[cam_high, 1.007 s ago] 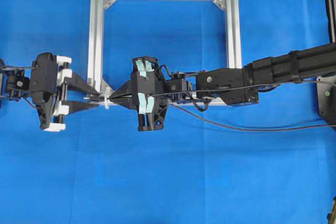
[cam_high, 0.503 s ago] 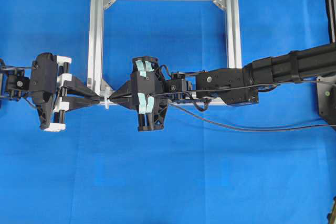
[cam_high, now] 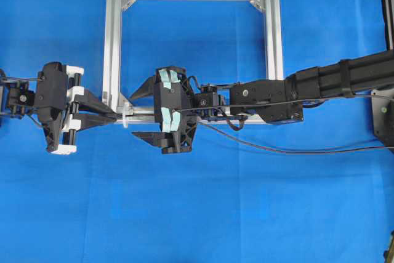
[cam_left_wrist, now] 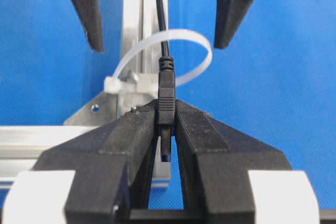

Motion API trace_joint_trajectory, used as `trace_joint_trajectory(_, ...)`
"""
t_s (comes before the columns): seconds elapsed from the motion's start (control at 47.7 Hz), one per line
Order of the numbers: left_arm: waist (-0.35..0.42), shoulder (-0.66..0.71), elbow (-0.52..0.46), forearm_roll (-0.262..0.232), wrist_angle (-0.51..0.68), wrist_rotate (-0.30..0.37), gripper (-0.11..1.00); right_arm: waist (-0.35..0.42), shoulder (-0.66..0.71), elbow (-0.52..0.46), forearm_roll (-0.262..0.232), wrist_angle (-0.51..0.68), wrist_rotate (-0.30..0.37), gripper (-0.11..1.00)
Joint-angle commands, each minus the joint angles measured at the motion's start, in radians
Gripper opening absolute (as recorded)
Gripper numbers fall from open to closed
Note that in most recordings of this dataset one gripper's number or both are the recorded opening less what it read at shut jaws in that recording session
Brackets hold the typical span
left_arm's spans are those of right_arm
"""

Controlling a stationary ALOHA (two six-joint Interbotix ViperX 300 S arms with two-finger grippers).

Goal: Insert the wire through the string loop located on the left side.
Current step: 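Open the right gripper and pull the cable through with the left gripper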

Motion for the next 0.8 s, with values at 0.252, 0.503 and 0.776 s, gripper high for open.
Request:
trace_joint_trajectory(0.252,-0.005,-0.195,0.074,0.003,0.126,-0.009,0.08,-0.003,-0.018,-0.020,0.005,0.000,0.002,0.93)
trace_joint_trajectory(0.503,-0.009,-0.439,0.084,0.003,0.446,-0.055,0.08,0.003,-0.020,-0.021,0.005,0.000,0.002,0.93)
trace_joint_trajectory(0.776,-0.009,-0.712,0.118,0.003,0.644,-0.097,0.08,0.006,-0.018,-0.023,0.005,0.002,0.002,0.93)
